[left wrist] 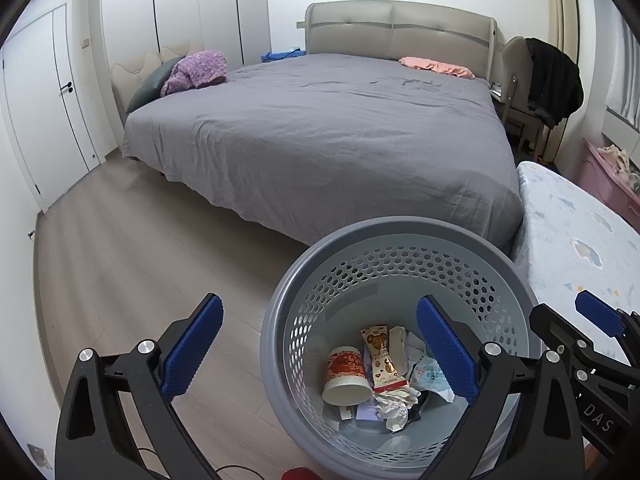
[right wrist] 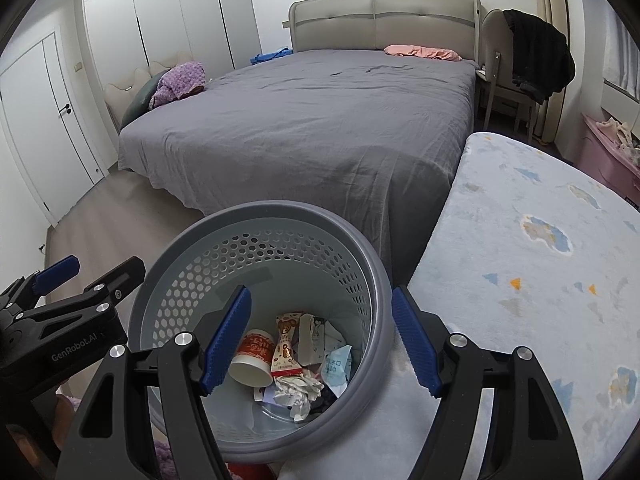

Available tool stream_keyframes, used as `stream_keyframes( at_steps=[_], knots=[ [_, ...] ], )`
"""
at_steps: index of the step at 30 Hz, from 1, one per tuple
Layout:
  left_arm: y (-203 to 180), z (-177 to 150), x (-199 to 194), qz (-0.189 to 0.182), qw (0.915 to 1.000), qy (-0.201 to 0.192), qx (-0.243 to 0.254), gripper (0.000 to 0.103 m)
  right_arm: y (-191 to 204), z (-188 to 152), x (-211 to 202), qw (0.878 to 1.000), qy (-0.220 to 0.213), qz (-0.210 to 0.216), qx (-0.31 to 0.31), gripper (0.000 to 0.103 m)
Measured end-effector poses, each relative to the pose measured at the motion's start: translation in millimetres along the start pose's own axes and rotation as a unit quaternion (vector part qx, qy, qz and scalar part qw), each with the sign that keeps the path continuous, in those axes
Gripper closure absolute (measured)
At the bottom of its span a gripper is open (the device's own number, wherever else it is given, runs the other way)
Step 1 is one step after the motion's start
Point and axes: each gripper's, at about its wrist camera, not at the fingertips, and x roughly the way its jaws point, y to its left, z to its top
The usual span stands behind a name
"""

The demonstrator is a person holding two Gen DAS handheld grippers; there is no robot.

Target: Collect trash

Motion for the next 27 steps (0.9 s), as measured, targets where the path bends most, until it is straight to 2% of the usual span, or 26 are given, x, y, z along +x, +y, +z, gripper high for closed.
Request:
stream_keyframes(
  at_steps=[27],
  knots=[
    [-2.3, -0.9, 3.5, 0.004, 1.0000, 0.003, 0.003, 0.006, -1.5, 0.5, -2.3, 1.000, -0.002, -0.003, 0.002, 0.033]
  ],
)
